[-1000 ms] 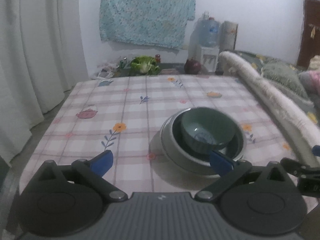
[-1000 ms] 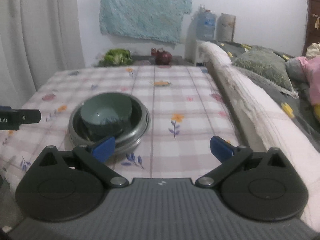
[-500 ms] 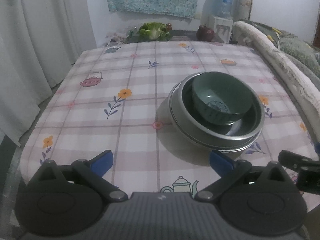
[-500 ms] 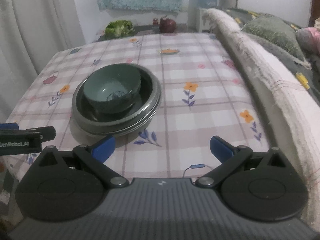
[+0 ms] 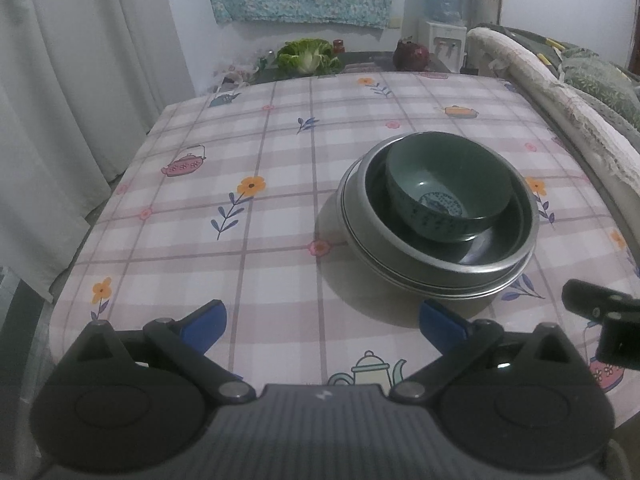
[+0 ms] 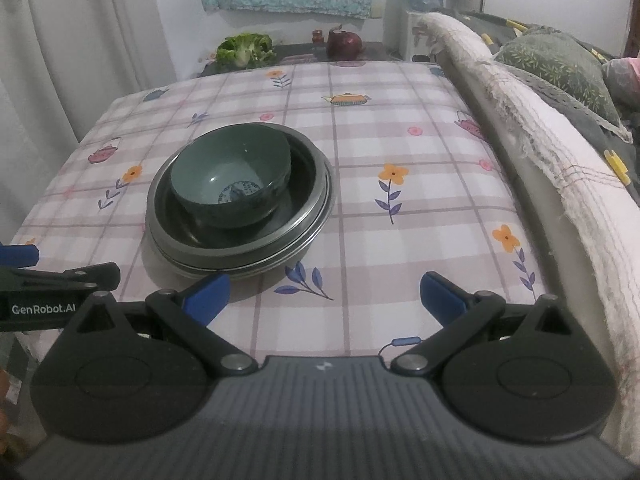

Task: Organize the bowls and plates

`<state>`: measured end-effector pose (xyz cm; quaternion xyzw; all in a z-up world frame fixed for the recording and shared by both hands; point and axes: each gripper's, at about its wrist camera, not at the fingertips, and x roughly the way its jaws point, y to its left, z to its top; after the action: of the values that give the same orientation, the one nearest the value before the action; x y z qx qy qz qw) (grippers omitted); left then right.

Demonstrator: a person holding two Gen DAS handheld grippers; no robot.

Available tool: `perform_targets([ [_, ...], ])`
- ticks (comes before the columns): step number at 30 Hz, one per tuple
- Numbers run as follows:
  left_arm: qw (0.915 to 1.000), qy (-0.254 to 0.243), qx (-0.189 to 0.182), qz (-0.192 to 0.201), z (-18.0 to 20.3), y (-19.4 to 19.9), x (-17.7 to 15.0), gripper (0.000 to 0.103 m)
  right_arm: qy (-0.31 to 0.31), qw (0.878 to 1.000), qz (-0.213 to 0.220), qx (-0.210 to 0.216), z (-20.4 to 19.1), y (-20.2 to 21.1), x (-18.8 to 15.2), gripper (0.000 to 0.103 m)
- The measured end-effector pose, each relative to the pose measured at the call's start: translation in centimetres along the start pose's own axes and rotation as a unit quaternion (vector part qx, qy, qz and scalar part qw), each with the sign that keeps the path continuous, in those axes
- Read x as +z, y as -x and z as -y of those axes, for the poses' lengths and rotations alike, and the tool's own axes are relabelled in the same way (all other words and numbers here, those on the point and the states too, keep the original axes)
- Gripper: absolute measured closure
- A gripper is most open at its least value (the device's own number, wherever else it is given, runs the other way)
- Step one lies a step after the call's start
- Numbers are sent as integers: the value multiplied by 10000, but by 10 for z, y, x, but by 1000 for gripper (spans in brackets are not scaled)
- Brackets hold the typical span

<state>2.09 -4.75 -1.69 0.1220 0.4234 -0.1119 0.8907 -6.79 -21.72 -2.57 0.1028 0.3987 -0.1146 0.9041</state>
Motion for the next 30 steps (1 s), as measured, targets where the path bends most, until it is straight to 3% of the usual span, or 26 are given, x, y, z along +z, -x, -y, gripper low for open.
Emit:
perform_targets([
  [30,9999,-29,-121,-120,3,-1,-1,0,25,10000,-81,-1,-2,-1,-1,1],
])
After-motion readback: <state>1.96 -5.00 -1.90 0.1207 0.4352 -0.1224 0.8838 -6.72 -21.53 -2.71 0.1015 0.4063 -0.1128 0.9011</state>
